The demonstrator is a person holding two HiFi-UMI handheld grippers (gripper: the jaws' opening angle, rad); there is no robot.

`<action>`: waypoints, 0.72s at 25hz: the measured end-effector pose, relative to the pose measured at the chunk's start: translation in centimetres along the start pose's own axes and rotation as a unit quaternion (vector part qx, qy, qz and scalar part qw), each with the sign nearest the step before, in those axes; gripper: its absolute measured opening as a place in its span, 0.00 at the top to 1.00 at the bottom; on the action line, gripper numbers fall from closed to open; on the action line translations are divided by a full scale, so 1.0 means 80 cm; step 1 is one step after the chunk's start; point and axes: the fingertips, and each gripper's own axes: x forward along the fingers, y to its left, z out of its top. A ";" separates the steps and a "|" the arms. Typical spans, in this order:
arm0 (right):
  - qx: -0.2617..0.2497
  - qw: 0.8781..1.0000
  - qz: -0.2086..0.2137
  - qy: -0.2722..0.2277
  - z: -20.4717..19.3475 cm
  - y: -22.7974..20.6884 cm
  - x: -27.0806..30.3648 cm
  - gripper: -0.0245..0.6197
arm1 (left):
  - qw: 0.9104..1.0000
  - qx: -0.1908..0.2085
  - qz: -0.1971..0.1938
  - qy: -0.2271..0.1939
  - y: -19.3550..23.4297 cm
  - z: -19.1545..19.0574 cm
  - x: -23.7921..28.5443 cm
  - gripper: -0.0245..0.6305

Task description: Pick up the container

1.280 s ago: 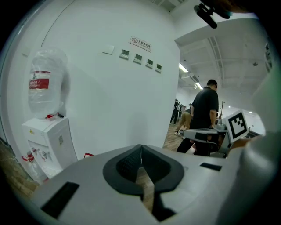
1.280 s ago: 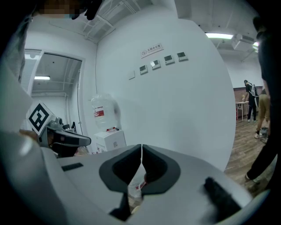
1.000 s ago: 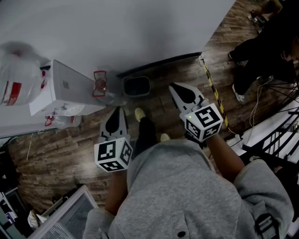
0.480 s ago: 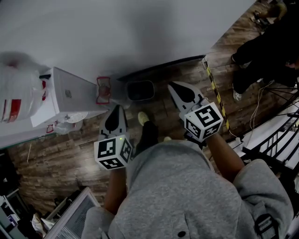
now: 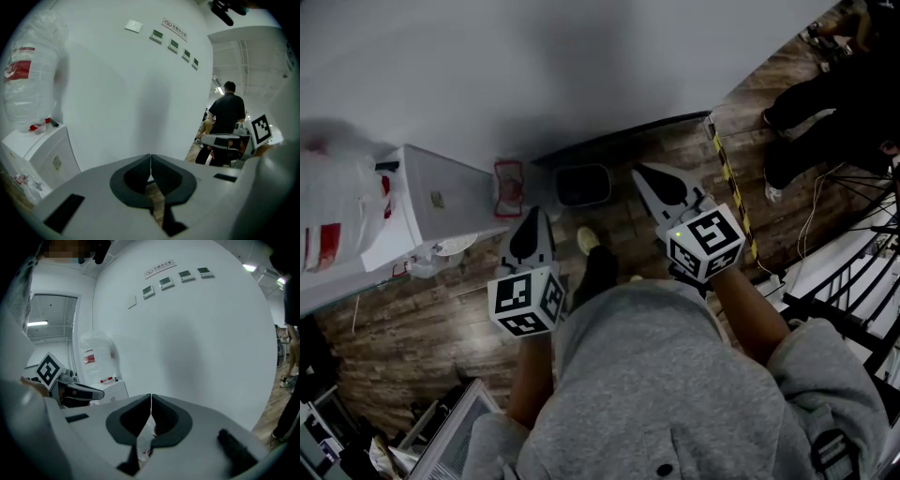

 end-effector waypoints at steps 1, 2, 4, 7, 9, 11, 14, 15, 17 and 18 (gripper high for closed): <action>0.000 1.000 0.000 0.001 0.001 0.000 0.004 0.92 | 1.000 -0.001 0.000 0.000 0.004 0.001 0.002 0.94; 0.000 1.000 0.000 0.003 0.002 0.001 0.008 0.92 | 1.000 -0.002 0.001 0.000 0.008 0.002 0.005 0.94; -0.001 1.000 0.000 0.006 0.004 0.001 0.018 0.92 | 1.000 -0.002 0.002 -0.001 0.019 0.004 0.010 0.94; -0.003 1.000 -0.001 0.011 0.007 0.004 0.038 0.92 | 1.000 -0.006 0.008 0.001 0.042 0.006 0.019 0.94; -0.003 1.000 -0.001 0.013 0.008 0.006 0.053 0.92 | 1.000 -0.012 0.010 0.006 0.057 0.004 0.025 0.94; -0.005 1.000 -0.001 0.015 0.010 0.008 0.066 0.92 | 1.000 -0.016 0.010 0.011 0.070 0.002 0.032 0.94; -0.011 1.000 -0.002 0.018 0.013 0.007 0.084 0.92 | 1.000 -0.020 0.009 0.015 0.085 0.003 0.042 0.94; -0.014 1.000 -0.001 0.018 0.015 0.006 0.090 0.92 | 1.000 -0.021 0.008 0.016 0.089 0.002 0.046 0.94; -0.021 1.000 0.001 0.019 0.018 0.006 0.102 0.92 | 0.999 -0.027 0.005 0.019 0.097 0.001 0.055 0.94; -0.026 0.999 0.002 0.020 0.019 0.006 0.108 0.92 | 0.999 -0.033 0.004 0.021 0.101 -0.001 0.059 0.94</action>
